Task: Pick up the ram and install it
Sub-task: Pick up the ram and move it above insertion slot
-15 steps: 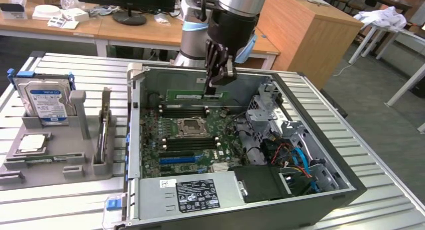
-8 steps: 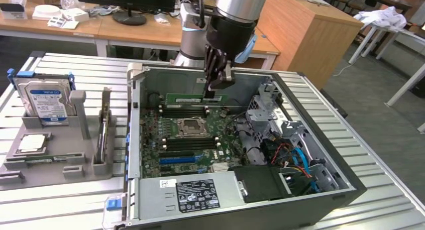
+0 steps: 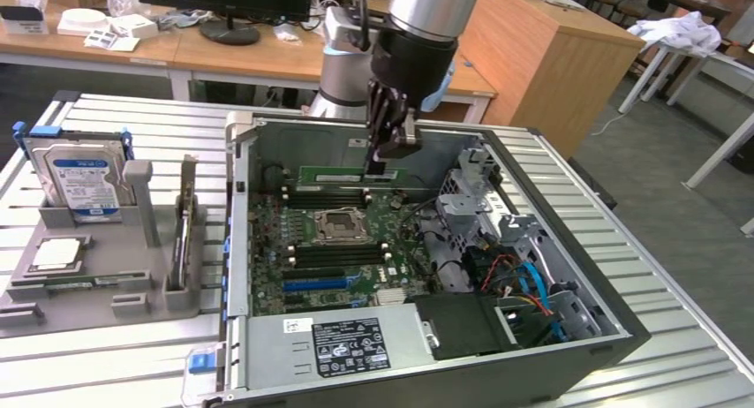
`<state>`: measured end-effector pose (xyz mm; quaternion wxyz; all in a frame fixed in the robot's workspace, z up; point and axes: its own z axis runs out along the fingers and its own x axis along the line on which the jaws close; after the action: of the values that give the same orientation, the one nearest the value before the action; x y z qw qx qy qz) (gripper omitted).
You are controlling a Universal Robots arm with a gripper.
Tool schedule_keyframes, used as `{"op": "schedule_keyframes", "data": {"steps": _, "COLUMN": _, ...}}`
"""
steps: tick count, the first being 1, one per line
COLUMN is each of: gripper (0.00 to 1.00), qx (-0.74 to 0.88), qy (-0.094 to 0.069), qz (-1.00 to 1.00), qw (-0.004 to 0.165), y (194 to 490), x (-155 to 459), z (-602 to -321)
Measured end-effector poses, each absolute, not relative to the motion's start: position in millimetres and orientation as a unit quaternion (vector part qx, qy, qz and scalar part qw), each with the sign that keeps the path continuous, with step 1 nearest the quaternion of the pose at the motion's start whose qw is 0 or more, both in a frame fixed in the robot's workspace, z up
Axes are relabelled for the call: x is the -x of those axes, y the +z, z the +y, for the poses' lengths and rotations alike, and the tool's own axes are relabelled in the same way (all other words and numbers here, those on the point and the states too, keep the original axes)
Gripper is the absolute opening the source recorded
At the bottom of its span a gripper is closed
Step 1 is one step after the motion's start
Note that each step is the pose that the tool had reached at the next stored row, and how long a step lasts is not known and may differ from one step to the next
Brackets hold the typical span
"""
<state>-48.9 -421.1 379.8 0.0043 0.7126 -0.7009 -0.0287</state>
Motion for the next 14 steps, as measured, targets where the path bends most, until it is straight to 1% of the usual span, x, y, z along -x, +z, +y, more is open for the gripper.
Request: {"op": "schedule_keyframes", "data": {"steps": 14, "gripper": 0.11, "qx": -0.71, "qy": -0.029, "qz": -0.704, "qw": 0.004, "y": 379.2, "x": 37.6, "z": -419.9}}
